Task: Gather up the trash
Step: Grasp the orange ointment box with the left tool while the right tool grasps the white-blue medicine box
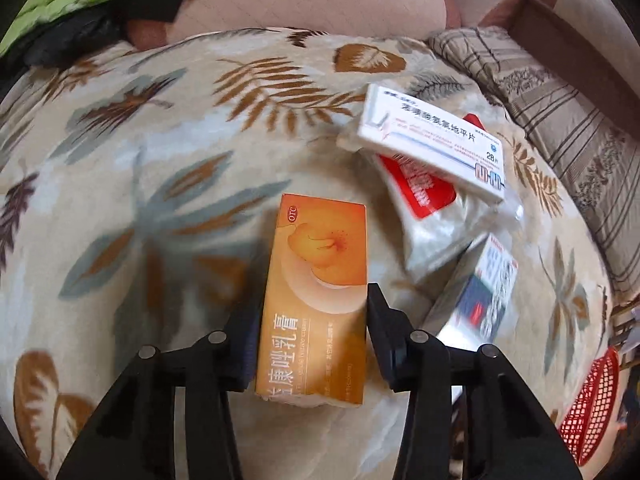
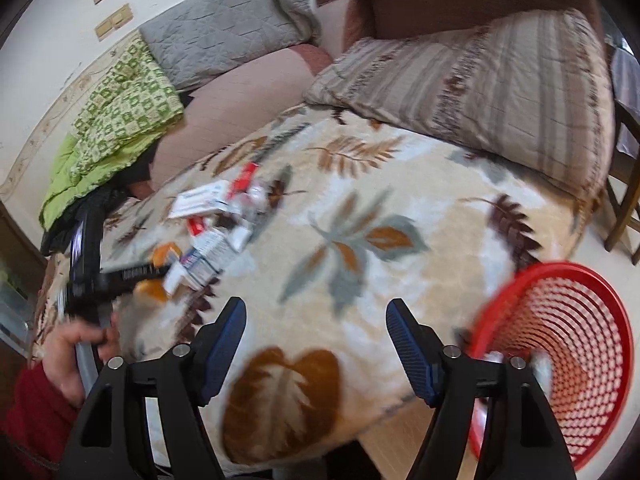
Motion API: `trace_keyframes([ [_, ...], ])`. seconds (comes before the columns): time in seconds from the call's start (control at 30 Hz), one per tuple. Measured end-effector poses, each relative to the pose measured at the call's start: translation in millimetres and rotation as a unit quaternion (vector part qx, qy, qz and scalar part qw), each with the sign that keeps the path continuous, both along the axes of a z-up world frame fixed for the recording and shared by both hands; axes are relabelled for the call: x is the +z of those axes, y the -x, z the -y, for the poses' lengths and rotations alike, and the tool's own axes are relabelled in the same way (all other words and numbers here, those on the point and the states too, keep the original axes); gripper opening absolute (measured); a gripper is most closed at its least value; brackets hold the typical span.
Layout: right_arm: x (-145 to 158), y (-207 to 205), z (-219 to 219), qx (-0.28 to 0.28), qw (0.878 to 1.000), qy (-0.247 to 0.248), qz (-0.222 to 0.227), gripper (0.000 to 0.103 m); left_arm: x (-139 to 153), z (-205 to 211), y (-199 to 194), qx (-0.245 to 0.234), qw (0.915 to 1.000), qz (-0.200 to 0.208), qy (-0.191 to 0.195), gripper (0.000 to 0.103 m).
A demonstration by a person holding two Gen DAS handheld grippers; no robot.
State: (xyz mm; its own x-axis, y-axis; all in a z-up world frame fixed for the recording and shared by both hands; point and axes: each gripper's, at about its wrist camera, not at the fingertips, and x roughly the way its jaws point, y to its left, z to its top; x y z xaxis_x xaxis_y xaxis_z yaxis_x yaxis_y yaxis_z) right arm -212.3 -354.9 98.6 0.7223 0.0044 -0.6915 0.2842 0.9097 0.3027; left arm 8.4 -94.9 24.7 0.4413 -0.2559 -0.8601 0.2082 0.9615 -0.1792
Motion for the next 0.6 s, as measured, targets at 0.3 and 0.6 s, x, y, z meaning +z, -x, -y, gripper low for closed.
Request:
trace_keyframes([
  [0.3, -18, -118, -64, 0.039, 0.995, -0.066, -0.058, 0.079, -3, -41, 26, 0.022, 0.9988, 0.037, 0.026, 0.045],
  [0.6, -62, -206, -98, -0.029, 0.988, -0.054, -0.145, 0.079, -8, -50, 20, 0.014, 0.9981, 0.039, 0.045, 0.045],
])
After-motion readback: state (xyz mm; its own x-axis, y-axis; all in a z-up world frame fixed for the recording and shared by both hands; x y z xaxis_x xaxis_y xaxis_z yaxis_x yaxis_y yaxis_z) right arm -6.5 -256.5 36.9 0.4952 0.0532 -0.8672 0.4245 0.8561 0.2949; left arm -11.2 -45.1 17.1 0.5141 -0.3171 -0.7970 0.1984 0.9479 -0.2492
